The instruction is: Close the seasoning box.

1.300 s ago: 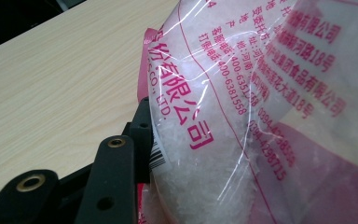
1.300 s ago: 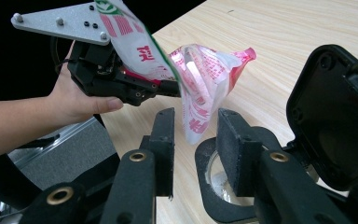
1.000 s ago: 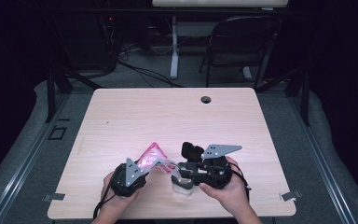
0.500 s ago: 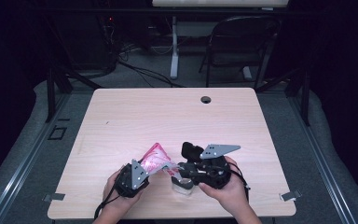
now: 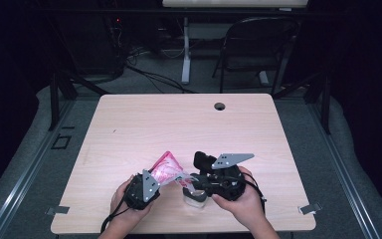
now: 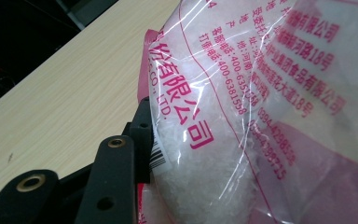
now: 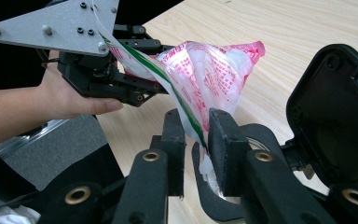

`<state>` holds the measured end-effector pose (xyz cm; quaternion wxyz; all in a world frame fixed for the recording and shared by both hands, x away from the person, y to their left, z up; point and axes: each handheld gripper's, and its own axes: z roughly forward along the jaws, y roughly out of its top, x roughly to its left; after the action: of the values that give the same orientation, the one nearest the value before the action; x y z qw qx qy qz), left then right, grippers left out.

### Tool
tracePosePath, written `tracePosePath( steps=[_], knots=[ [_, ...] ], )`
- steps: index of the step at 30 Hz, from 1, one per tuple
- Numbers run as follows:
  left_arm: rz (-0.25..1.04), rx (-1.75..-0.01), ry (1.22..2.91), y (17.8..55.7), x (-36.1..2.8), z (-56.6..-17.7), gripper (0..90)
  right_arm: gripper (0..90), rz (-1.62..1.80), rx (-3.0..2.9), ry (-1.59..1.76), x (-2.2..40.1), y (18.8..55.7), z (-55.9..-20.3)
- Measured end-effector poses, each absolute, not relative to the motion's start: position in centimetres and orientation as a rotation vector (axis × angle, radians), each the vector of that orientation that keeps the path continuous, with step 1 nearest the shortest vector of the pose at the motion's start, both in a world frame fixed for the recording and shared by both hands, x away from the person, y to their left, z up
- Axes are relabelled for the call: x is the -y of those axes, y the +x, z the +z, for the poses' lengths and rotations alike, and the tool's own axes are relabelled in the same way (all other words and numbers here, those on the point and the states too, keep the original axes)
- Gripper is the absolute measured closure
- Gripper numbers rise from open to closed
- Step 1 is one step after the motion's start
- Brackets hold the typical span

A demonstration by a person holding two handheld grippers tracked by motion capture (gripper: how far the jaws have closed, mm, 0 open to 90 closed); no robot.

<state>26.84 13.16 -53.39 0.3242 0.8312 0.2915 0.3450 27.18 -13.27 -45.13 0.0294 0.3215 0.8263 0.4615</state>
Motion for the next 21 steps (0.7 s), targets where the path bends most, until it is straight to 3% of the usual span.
tracePosePath(
  steps=[12, 21],
  knots=[
    [0.985, -0.72, 2.213, 26.8, -12.9, -52.8, 58.8, 89.9, 1.404, -2.573, 0.972, 13.2, 27.2, -45.2],
    [1.054, -0.683, 2.235, 26.9, -12.9, -52.3, 58.8, 90.0, 1.373, -2.601, 0.945, 13.3, 27.3, -45.3]
  ],
)
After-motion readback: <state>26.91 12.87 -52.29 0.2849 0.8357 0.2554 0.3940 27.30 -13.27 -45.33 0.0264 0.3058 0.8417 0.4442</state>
